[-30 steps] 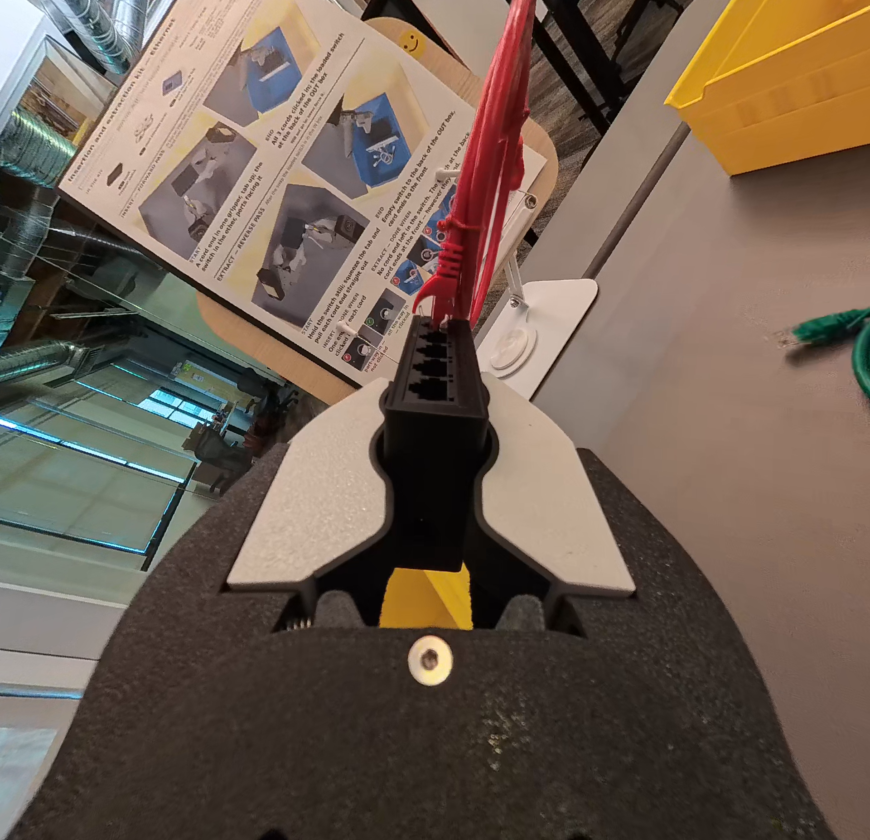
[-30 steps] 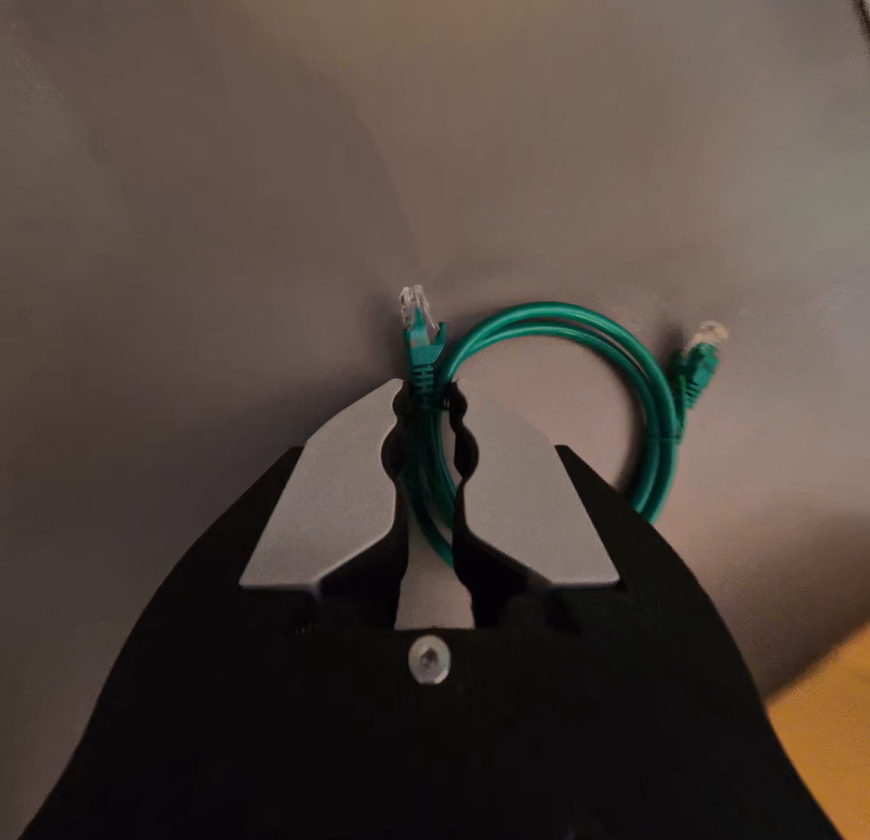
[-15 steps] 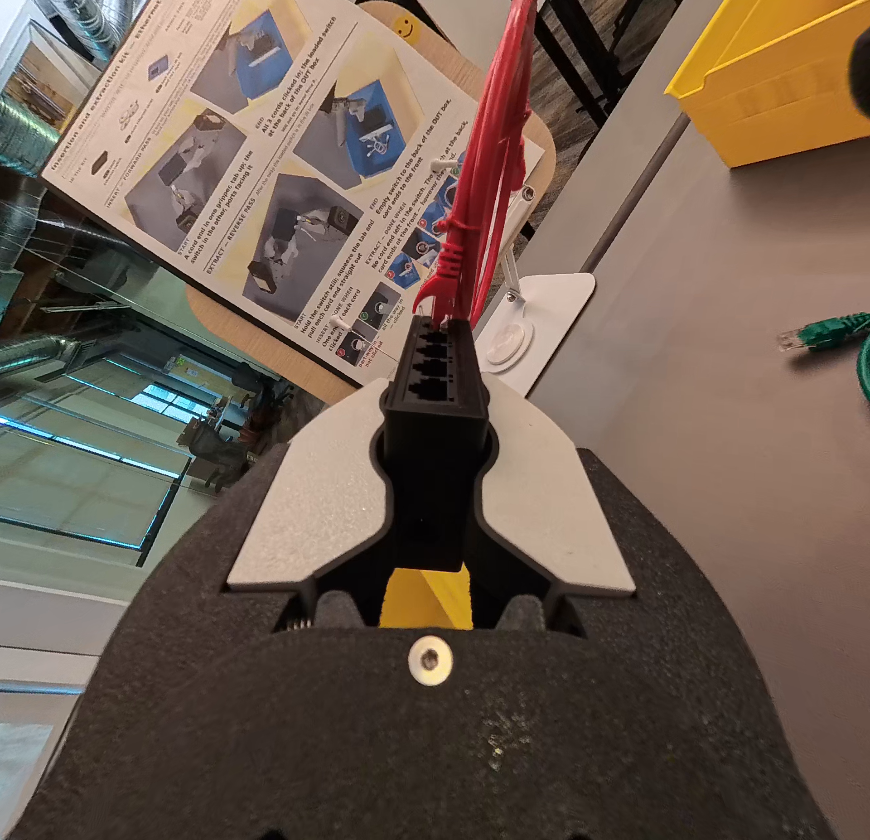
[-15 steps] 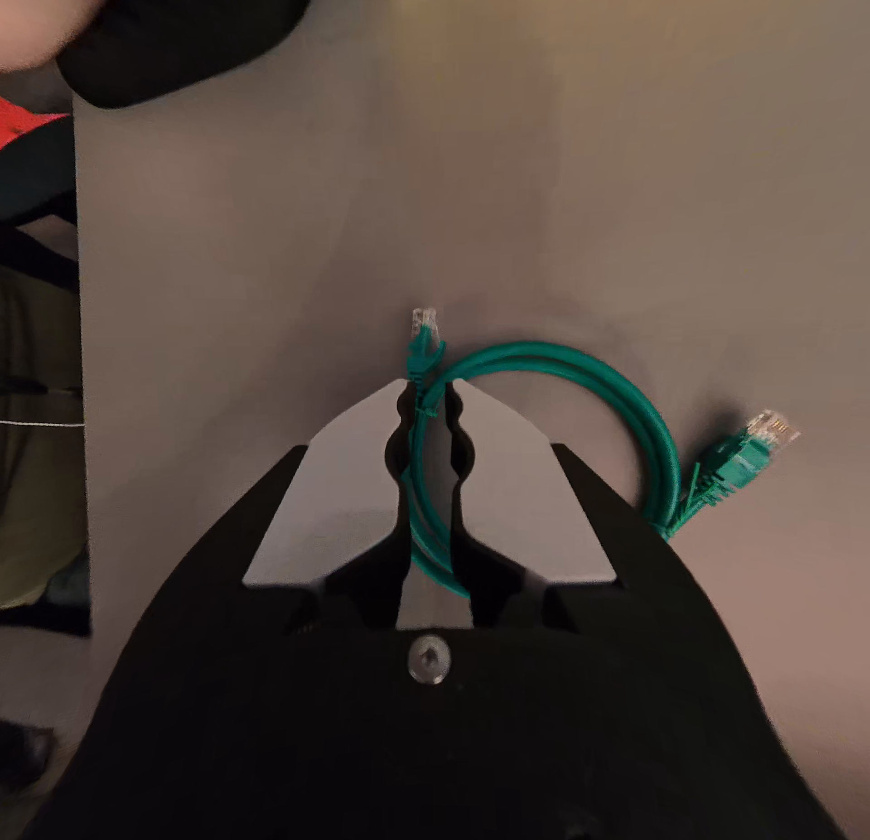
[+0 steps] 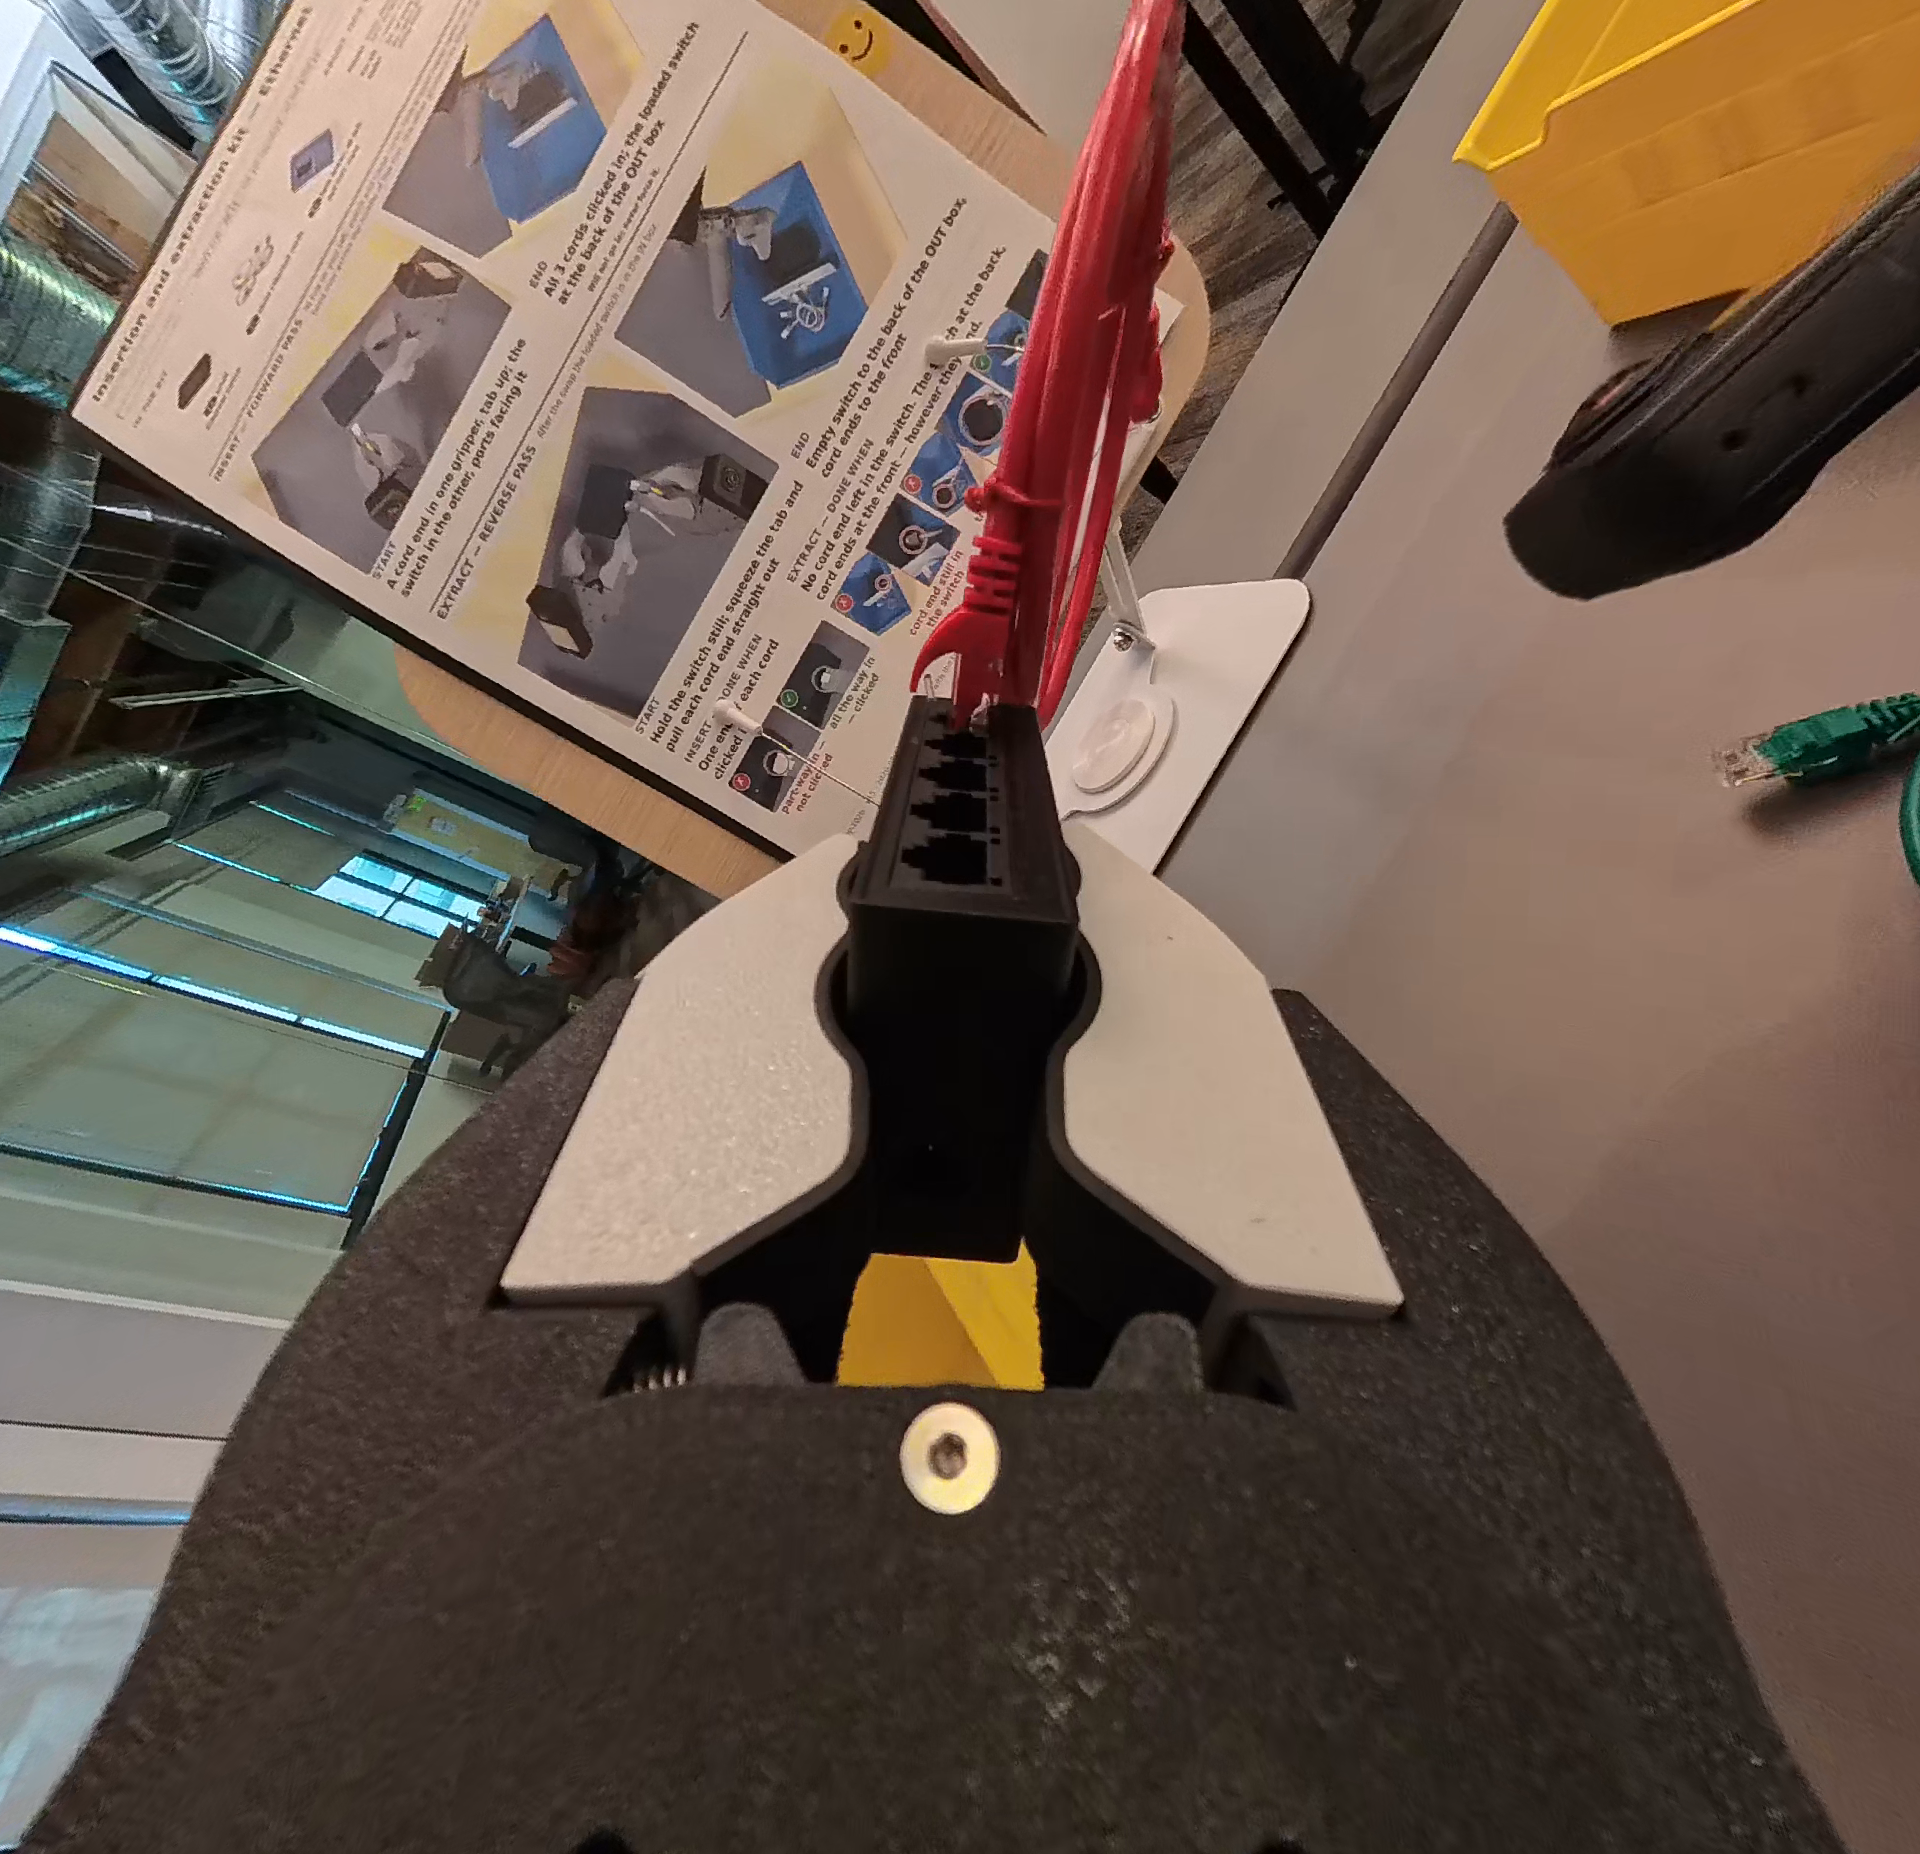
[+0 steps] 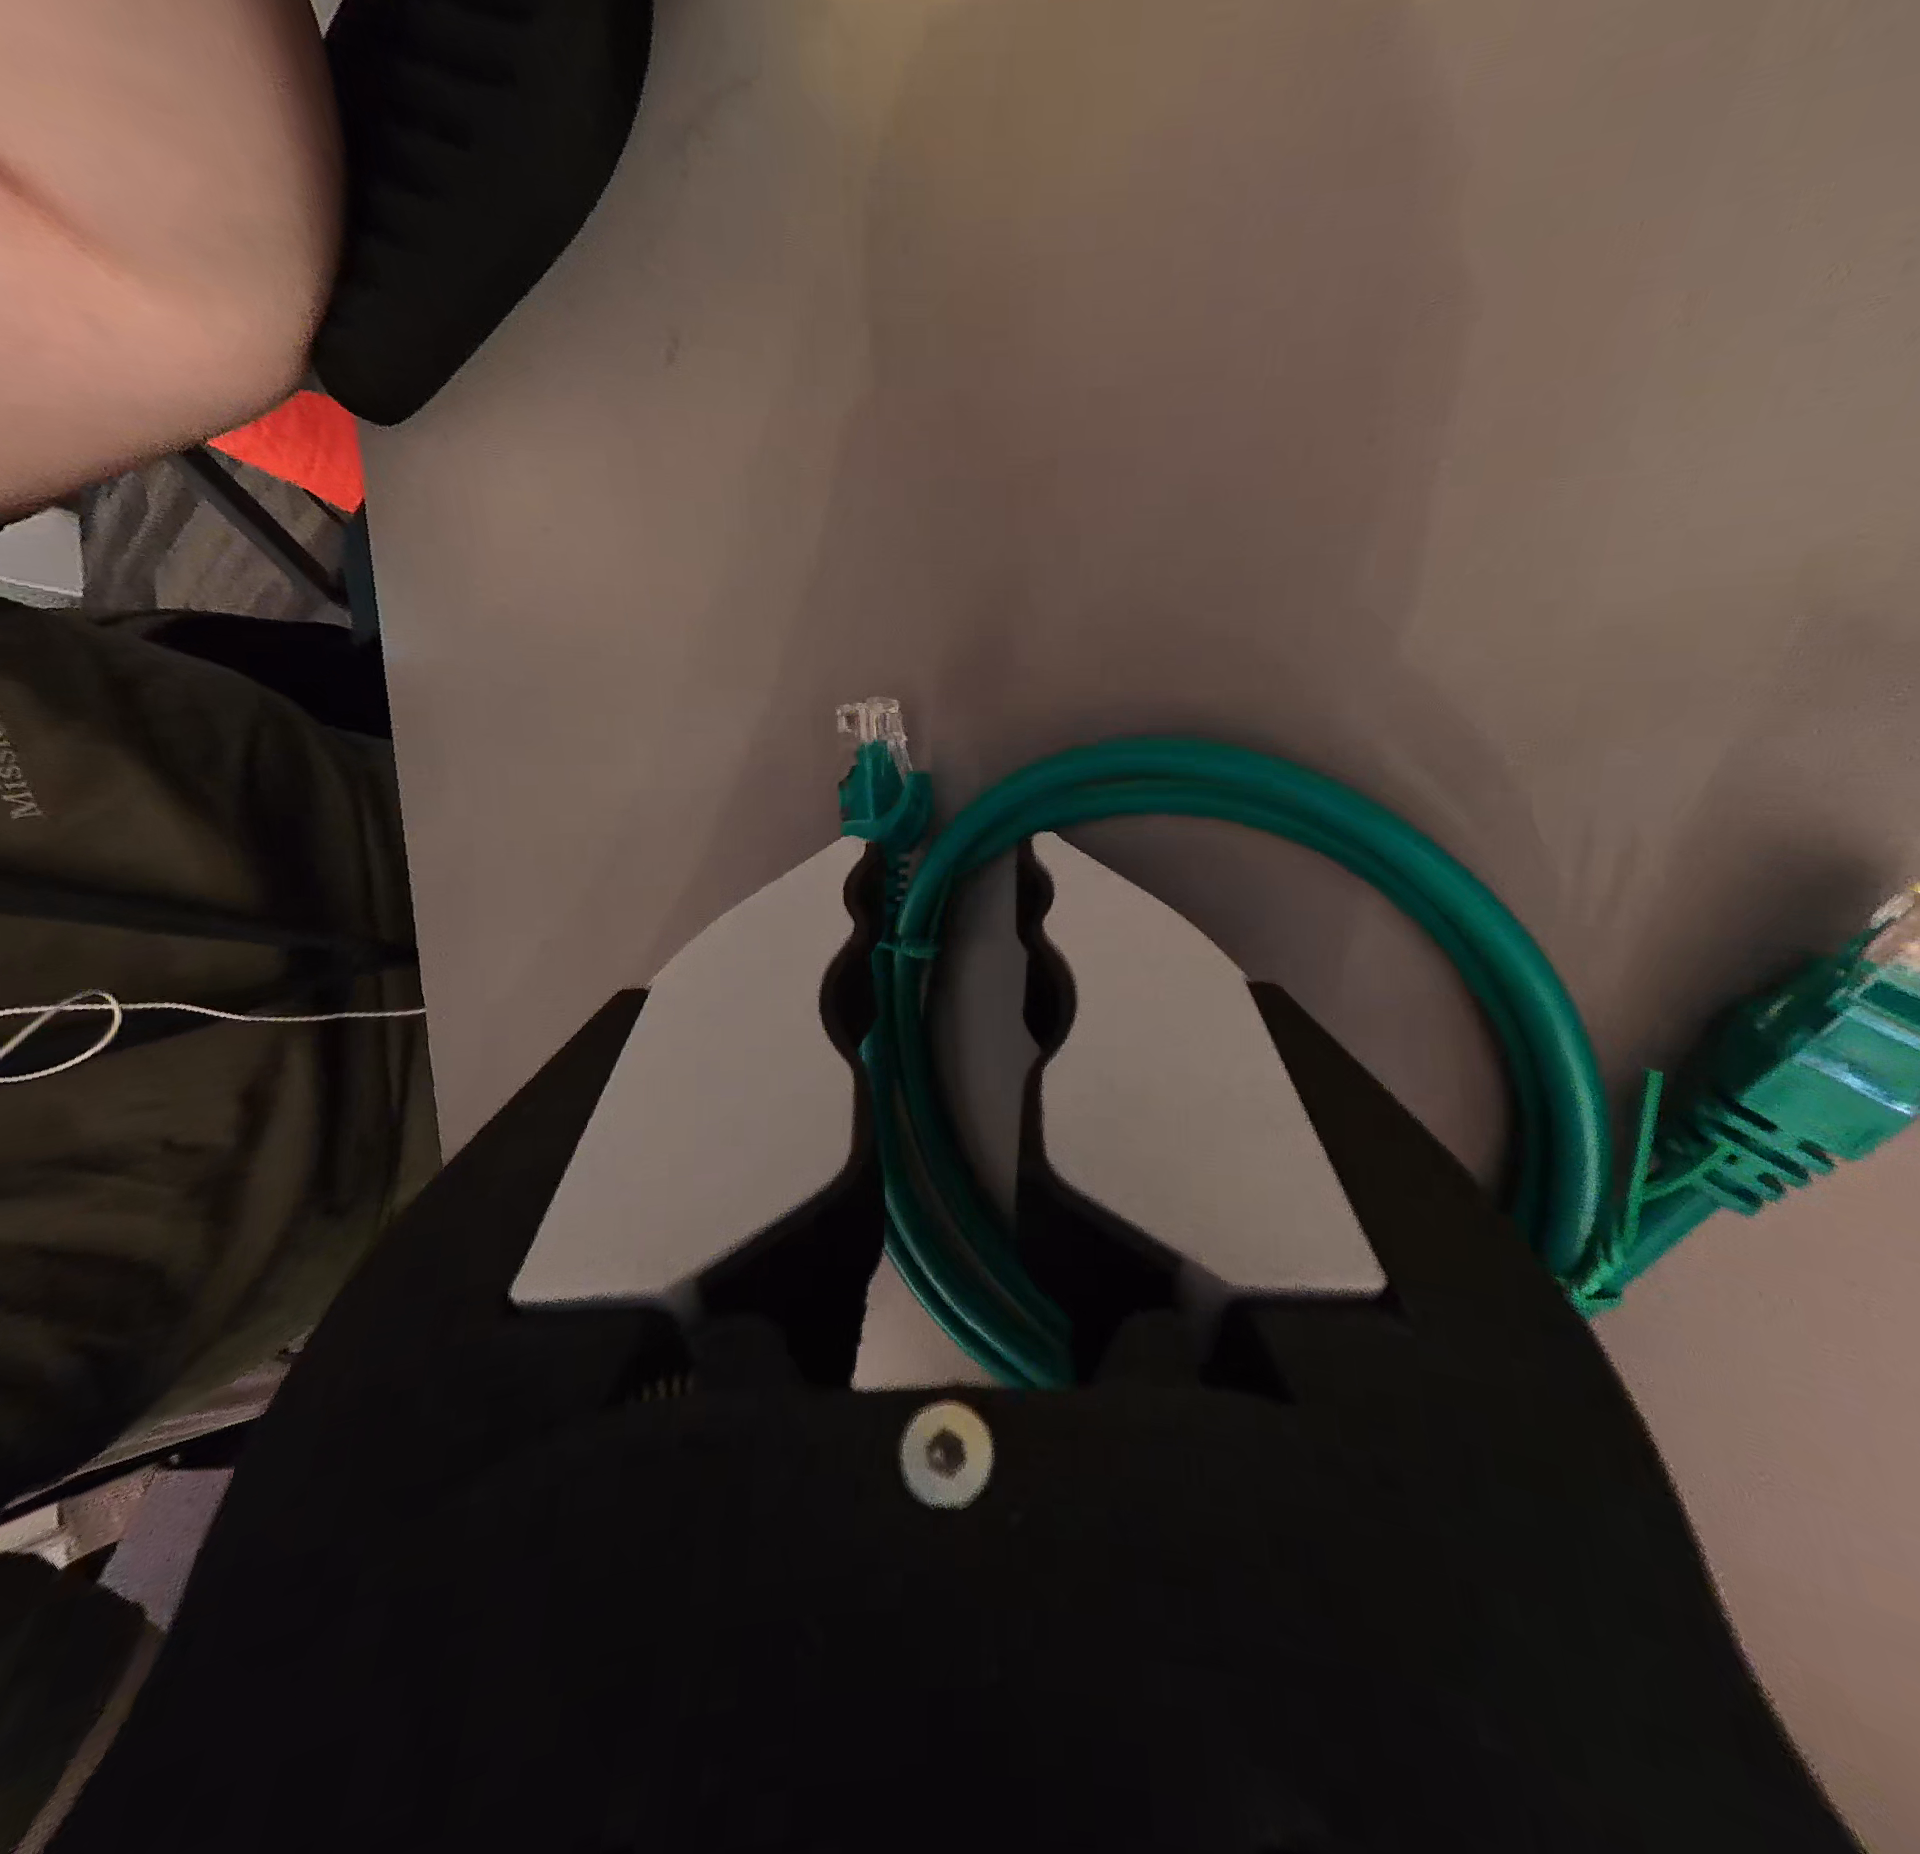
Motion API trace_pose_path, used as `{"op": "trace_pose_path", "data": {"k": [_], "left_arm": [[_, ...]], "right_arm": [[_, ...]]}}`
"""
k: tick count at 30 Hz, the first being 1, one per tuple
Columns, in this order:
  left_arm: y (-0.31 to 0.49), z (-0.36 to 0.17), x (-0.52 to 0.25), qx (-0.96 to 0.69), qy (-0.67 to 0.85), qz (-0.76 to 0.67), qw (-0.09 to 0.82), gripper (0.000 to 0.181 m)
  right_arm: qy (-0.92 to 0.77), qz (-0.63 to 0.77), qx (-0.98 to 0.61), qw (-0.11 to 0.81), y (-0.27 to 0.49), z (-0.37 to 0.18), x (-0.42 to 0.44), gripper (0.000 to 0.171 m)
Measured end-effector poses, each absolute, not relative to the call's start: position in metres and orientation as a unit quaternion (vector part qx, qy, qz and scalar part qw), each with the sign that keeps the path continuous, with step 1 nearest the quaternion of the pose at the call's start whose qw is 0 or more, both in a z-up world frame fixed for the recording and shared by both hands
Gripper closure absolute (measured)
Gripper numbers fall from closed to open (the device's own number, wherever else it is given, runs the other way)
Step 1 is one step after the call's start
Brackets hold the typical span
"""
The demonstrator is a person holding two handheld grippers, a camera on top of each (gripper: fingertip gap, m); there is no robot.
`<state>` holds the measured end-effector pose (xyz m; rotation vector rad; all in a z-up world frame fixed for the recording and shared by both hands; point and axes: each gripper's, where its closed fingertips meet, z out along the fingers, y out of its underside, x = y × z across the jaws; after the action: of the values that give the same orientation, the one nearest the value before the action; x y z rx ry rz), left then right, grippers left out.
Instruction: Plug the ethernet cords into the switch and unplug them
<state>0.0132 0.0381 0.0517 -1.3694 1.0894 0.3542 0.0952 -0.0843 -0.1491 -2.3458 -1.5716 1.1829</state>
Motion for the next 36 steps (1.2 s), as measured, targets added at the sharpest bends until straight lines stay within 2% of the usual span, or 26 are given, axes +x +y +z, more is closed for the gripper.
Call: {"op": "trace_pose_path", "data": {"k": [6,9,17,24,30,36], "left_arm": [[0.039,0.054,0.009,-0.599,0.470,0.154,0.630,0.151],[0.040,0.056,0.006,-0.600,0.466,0.155,0.632,0.151],[0.038,0.060,0.005,-0.597,0.464,0.158,0.636,0.151],[0.038,0.061,0.003,-0.597,0.461,0.158,0.637,0.151],[0.041,0.061,-0.001,-0.600,0.457,0.160,0.636,0.151],[0.042,0.060,-0.004,-0.603,0.455,0.163,0.635,0.151]], "right_arm": [[-0.522,0.374,-0.764,0.060,-0.083,-0.152,0.093,0.152],[-0.529,0.363,-0.764,0.067,-0.087,-0.151,0.092,0.162],[-0.531,0.355,-0.764,0.087,-0.089,-0.150,0.095,0.164],[-0.529,0.301,-0.759,0.233,-0.058,-0.128,0.092,0.164],[-0.566,0.108,-0.715,0.395,-0.023,-0.123,0.092,0.165],[-0.563,0.016,-0.681,0.468,-0.008,-0.116,0.090,0.165]]}}
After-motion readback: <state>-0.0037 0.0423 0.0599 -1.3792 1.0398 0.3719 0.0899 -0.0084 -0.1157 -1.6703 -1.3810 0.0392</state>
